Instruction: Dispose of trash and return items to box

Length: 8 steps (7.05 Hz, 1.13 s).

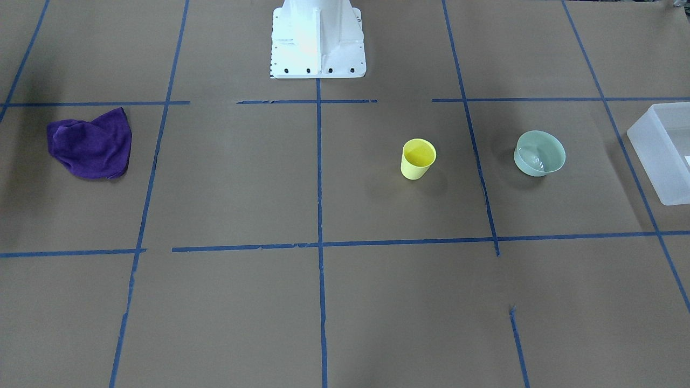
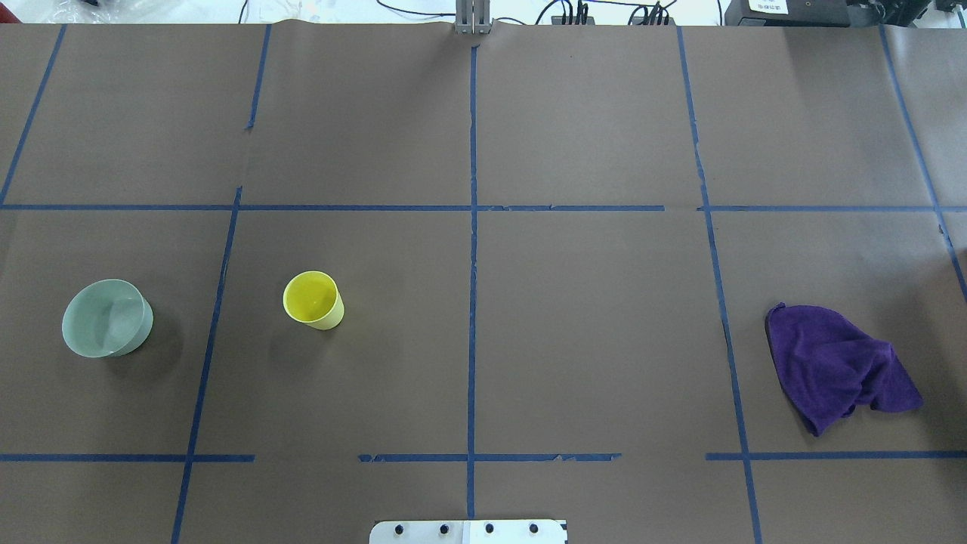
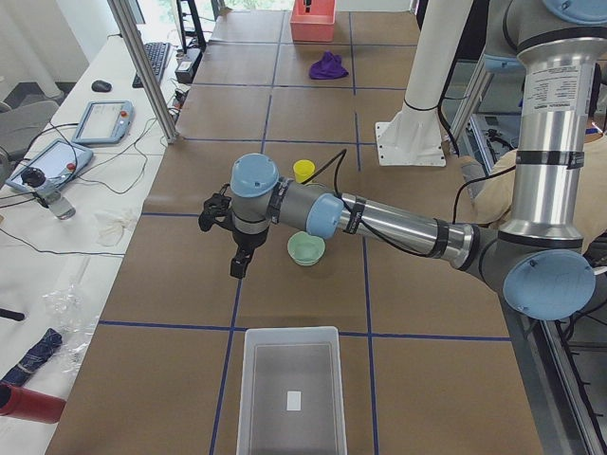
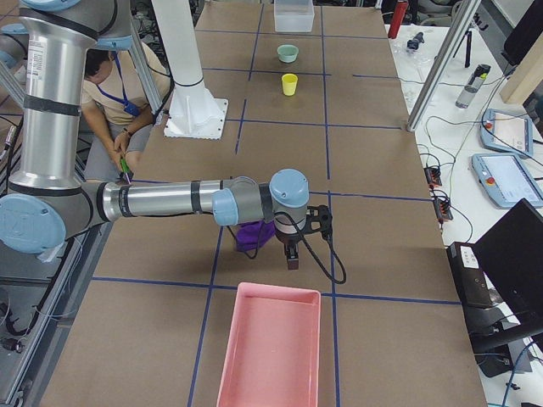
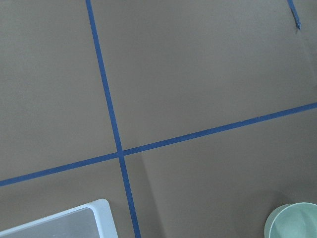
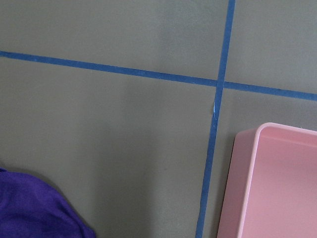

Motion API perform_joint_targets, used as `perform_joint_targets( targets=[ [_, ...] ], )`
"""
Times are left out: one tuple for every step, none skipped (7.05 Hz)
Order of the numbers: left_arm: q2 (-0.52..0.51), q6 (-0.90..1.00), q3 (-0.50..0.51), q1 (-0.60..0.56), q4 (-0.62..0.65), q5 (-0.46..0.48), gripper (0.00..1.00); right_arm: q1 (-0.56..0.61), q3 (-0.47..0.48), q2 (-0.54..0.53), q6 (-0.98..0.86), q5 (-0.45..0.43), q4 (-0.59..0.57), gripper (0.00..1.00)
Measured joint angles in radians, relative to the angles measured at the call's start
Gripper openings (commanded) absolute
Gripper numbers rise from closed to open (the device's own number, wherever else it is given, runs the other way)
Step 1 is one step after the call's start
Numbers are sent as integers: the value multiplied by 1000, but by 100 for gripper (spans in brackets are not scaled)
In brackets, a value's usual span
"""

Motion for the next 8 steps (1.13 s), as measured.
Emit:
perform_joint_targets(
  targets=[
    [-1,-68,-6,45,-49,2,100,-1,-5,-3,0,2,38,100],
    [-2,-124,-15,125,-121,3,100,-2,-10,-12,1,6,83,100],
    [-6,-220,-31,214,-200,2,100,-3,-14,-19,2,15,106,100],
    [-30,-421,-66,329,-265,14,100,-4,-17,-21,3,28,114,100],
    [-81,-652,-105,470,-298,59,82,-4,-17,-22,3,35,117,100],
    [-139,-856,-135,621,-306,163,93,-4,-18,-21,3,36,118,100],
    [-180,-1000,-155,741,-300,278,95,-4,-19,-20,2,37,119,100],
    [-197,-1068,-165,811,-268,341,95,-4,-19,-20,1,37,119,100]
  ],
)
